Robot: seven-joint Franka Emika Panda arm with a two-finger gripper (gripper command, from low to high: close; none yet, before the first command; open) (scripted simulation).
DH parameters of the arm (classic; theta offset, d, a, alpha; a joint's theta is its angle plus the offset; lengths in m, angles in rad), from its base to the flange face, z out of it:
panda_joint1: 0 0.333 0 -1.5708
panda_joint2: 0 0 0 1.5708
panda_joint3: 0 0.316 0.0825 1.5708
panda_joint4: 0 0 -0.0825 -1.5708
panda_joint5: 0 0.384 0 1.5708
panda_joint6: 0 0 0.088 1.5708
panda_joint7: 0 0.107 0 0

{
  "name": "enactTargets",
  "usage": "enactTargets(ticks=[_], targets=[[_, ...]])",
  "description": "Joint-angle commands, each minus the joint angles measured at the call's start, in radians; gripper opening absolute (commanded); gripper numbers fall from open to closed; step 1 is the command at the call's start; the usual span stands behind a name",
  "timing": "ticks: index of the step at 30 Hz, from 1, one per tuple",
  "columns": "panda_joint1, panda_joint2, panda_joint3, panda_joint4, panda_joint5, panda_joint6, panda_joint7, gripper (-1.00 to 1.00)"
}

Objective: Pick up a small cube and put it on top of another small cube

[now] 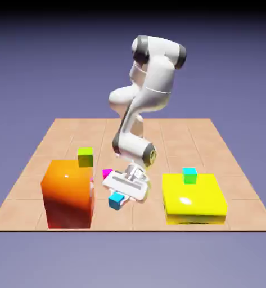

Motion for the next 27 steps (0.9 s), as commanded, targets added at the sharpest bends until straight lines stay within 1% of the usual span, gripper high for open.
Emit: enactTargets(ticks=[1,10,21,27], targets=[[-0.023,-0.016,0.002,0.006,0.038,0.012,-0.012,-1.00],[-0.233,-0.342,0.067,0.027,0.361,0.128,-0.183,-1.00],[-0.392,-0.741,0.060,0.004,0.478,0.260,-0.475,-1.00],[-0.431,-0.924,-0.037,-0.037,0.378,0.343,-0.727,-1.00]])
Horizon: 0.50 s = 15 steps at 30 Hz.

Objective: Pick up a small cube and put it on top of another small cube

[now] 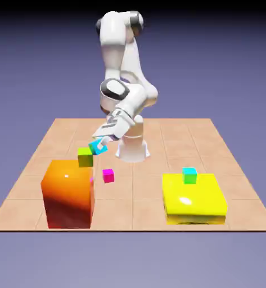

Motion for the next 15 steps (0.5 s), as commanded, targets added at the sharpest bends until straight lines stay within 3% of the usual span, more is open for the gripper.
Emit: enactTargets(ticks=[1,15], targets=[[-0.006,-0.030,-0.018,-0.007,-0.021,0.015,-0.043,-1.00],[-0.018,-0.350,-0.312,-0.121,-0.423,0.184,-0.637,-1.00]])
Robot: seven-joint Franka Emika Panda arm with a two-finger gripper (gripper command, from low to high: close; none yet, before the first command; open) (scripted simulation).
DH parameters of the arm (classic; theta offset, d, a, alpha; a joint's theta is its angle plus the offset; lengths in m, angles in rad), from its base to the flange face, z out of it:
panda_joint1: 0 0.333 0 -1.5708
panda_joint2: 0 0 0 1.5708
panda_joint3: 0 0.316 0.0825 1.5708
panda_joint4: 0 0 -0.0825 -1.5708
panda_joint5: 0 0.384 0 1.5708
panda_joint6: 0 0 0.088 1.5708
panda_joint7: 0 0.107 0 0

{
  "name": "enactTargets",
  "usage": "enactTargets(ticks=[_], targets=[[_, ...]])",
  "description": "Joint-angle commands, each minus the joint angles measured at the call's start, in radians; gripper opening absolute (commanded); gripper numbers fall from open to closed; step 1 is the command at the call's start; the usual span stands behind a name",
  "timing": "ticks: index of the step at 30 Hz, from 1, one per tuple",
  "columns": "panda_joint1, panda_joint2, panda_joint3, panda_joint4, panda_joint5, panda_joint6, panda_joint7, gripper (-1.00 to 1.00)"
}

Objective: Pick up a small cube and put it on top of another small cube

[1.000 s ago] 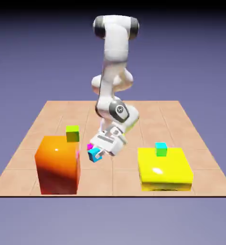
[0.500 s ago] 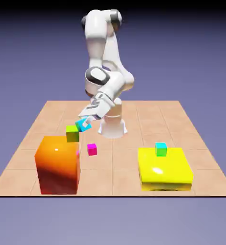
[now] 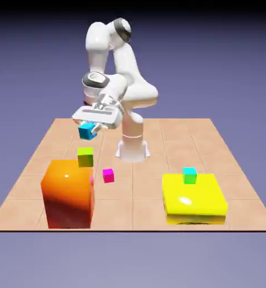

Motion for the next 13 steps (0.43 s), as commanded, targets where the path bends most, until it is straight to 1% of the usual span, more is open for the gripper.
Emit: enactTargets(ticks=[1,2,11,12,13], targets=[[0.004,-0.006,-0.003,-0.003,-0.013,0.001,-0.006,-1.00],[0.004,-0.006,-0.003,-0.003,-0.013,0.001,-0.006,-1.00],[0.311,0.096,-0.265,0.107,-0.210,-0.116,0.149,-1.00],[0.311,0.096,-0.265,0.107,-0.210,-0.116,0.149,1.00],[0.311,0.096,-0.265,0.107,-0.210,-0.116,0.149,1.00]])
